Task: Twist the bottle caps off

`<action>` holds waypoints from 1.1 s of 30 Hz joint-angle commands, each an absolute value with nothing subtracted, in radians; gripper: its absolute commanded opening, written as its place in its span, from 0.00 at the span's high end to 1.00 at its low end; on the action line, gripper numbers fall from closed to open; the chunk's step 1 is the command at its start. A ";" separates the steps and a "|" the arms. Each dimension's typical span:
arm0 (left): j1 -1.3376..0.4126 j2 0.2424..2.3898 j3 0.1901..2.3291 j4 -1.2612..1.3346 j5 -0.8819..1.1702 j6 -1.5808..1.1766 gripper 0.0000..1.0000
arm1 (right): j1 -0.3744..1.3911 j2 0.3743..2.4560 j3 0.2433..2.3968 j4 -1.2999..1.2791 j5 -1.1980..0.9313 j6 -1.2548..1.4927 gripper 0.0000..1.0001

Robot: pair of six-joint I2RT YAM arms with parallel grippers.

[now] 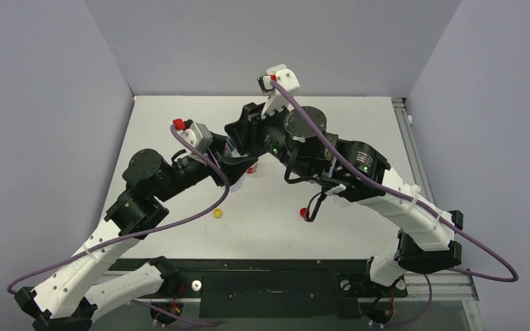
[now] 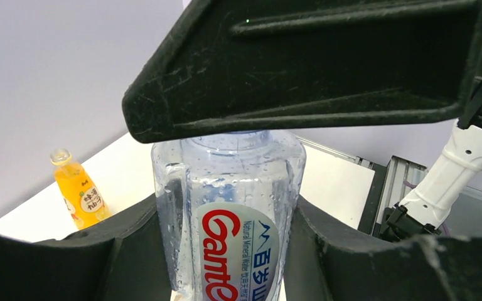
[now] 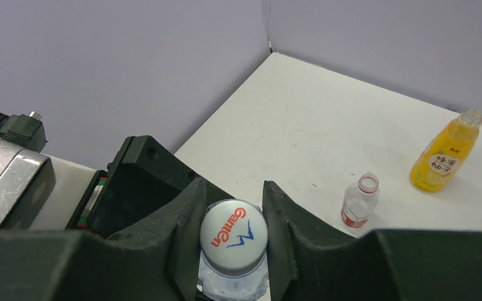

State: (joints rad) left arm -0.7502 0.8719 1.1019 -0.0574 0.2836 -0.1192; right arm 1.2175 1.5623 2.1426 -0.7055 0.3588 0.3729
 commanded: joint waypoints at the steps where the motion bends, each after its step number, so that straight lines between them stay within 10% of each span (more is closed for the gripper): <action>1: -0.748 0.864 1.117 -0.023 0.296 -0.150 0.97 | 1.212 1.501 2.110 -0.646 0.325 0.373 1.00; 16: -0.747 0.901 1.231 0.035 0.788 -0.472 0.97 | 1.101 1.305 1.862 -0.393 -0.582 0.262 1.00; 19: -0.747 0.902 1.230 0.029 0.781 -0.458 0.97 | 1.105 1.312 1.884 -0.448 -0.545 0.253 0.79; 23: -0.746 0.893 1.203 -0.027 0.686 -0.310 0.97 | 1.161 1.276 1.899 -0.495 -0.198 0.218 0.23; 33: -0.747 0.872 1.153 -0.061 0.379 -0.112 0.97 | 1.213 1.437 2.126 -0.694 0.283 0.311 0.23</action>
